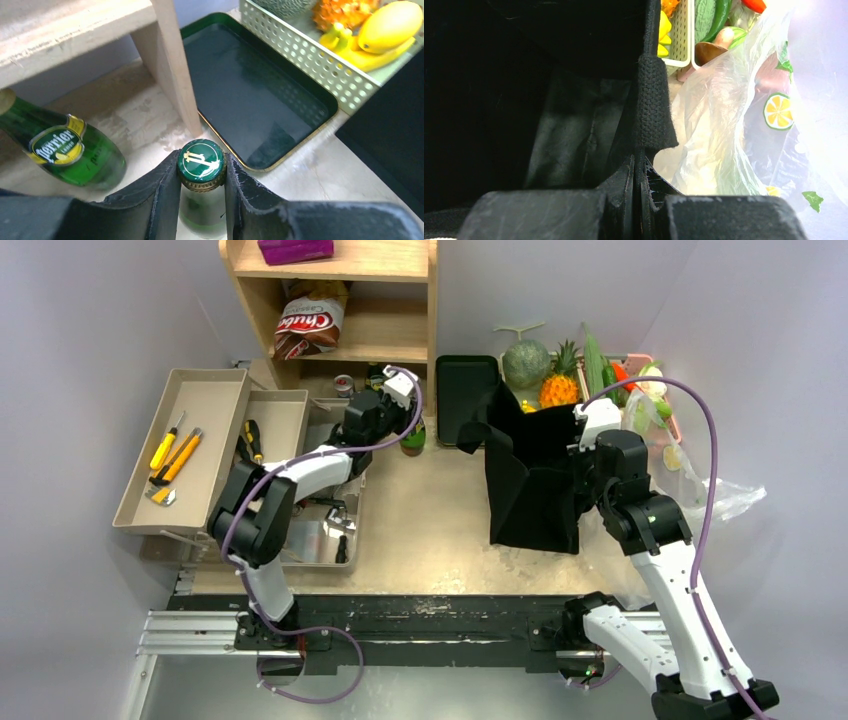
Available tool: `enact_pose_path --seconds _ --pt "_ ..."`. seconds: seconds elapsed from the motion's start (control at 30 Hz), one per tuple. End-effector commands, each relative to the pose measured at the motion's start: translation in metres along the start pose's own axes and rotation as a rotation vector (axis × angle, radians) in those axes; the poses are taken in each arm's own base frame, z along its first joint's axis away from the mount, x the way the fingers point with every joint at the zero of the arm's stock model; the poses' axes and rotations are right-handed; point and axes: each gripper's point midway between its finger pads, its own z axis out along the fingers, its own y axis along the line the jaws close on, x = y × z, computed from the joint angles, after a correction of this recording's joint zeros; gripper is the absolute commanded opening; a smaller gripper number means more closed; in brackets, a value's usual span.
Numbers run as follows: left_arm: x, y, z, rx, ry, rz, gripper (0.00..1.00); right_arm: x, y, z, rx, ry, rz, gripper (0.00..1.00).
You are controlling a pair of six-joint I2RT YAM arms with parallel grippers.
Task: Untie the knot of the grocery bags and take out the mixed food
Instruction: Move the bottle to the center of the board.
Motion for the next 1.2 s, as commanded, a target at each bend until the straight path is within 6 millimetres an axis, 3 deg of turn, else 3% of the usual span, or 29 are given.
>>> enact_pose_path --seconds 0.0,0.5,0.87,1.17 --pt "-0.078 0.034 0.020 -0.113 -0.234 0.061 0.00 -0.016 -0.008 -0.009 0.019 -0.043 0.004 0.00" --pt "-0.101 0.073 0.064 -0.218 -0.291 0.113 0.00 -0.016 -0.012 -0.008 0.034 -0.031 0.006 0.00" --pt "-0.093 0.091 0.077 -0.268 -0.278 0.092 0.00 -0.018 -0.014 -0.007 0.036 -0.025 0.007 0.00" --pt "-0.092 0.093 0.082 -0.271 -0.280 0.025 0.00 -0.016 -0.012 -0.006 0.024 -0.015 0.007 0.00"
